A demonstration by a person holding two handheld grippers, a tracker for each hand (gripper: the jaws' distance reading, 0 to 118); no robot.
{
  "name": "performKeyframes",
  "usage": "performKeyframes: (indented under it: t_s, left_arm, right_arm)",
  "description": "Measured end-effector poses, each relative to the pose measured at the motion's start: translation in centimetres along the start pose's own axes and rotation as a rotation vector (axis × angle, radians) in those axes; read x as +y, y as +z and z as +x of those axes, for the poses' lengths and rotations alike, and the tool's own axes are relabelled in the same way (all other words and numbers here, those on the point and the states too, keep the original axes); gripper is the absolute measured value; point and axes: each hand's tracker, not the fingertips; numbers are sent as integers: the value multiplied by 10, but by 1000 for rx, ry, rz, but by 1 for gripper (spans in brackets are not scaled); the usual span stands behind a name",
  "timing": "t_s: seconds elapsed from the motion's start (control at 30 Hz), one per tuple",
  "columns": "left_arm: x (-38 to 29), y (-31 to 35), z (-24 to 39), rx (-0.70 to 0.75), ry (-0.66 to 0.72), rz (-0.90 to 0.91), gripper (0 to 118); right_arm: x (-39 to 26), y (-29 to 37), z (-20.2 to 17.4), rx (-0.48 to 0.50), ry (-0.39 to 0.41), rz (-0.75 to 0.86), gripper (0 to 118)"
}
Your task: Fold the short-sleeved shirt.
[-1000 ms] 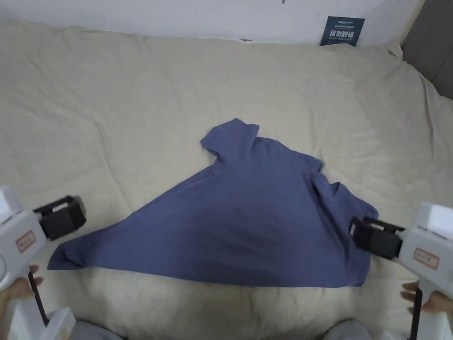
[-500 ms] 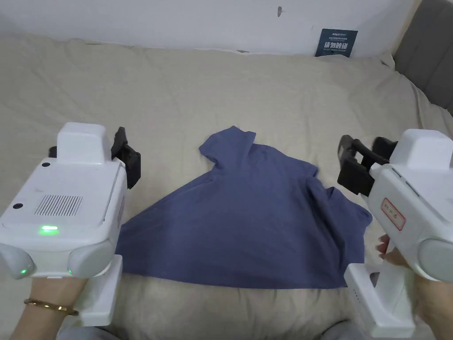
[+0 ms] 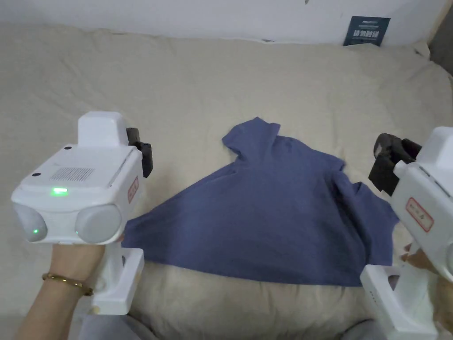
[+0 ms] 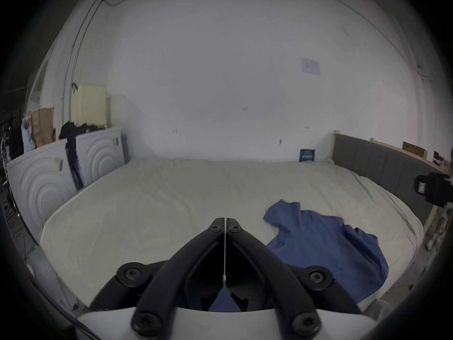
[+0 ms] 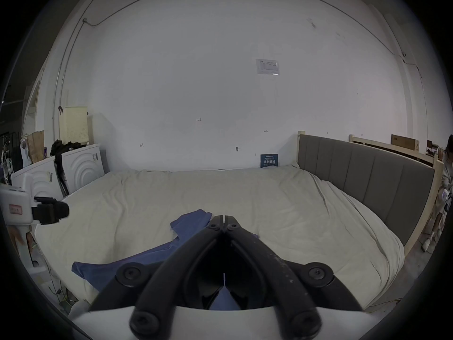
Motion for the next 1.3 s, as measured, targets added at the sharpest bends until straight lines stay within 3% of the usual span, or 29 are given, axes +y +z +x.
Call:
performKeyframes:
  t_s: [0.03, 0.1, 0.13, 0.47, 0.5, 0.53, 0.57, 0.63, 0.67, 0.73, 0.83, 0.9, 0.93, 0.97, 1.03, 1.07, 1.13, 1.2, 1.3]
  left_arm:
    - [1, -9, -10, 30, 7, -82, 65]
    - [-7, -27, -33, 64, 55, -201, 106]
    - [-12, -36, -46, 66, 80, -254, 118]
    - [-101, -77, -97, 138, 147, -660, 117]
    - [-109, -79, -97, 130, 151, -686, 115]
    - [-116, -82, -96, 126, 148, -695, 102]
    - [-121, -83, -94, 125, 142, -698, 83]
    - [-125, -83, -89, 125, 130, -702, 25]
    - [-128, -83, -87, 102, 144, -701, 7]
    - [-123, -80, -85, 47, 223, -671, 4]
    - [-114, -72, -72, 78, 107, -596, 4]
    - [-102, -62, -72, 82, 118, -518, 4]
    - [-98, -57, -72, 82, 145, -485, 4]
    - [-92, -51, -71, 82, 169, -456, 4]
    - [-86, -48, -74, 84, 185, -421, 4]
    - [-83, -44, -72, 85, 180, -414, 4]
    - [-80, -43, -69, 87, 176, -405, 4]
    - [-79, -43, -67, 93, 181, -404, 4]
    - [-82, -46, -67, 111, 209, -422, 4]
  right_arm:
    - [1, 0, -4, 3, 6, -1, 1]
    - [-1, -3, -5, 7, 10, -7, 1]
    - [-2, -5, -5, 10, 9, -13, 1]
    - [-19, -23, -17, 20, 19, -103, 1]
    - [-21, -25, -18, 18, 21, -112, 1]
    - [-22, -27, -18, 17, 23, -120, 1]
    - [-23, -30, -18, 17, 23, -130, 1]
    - [-25, -33, -18, 16, 19, -143, 1]
    - [-25, -35, -18, 15, 16, -150, 1]
    - [-24, -41, -17, 14, 13, -164, 1]
    - [-20, -56, -12, 23, 11, -208, 1]
    - [-11, -75, -8, 47, 34, -262, 3]
    - [-6, -85, -6, 58, 46, -280, 17]
    - [2, -101, -5, 71, 57, -307, 40]
    - [17, -138, -3, 108, 104, -375, 101]
    - [23, -158, -3, 135, 120, -413, 117]
    - [32, -203, -5, 210, 149, -551, 118]
    - [35, -250, -7, 242, 121, -656, 118]
    - [29, -315, -13, 160, 204, -726, 118]
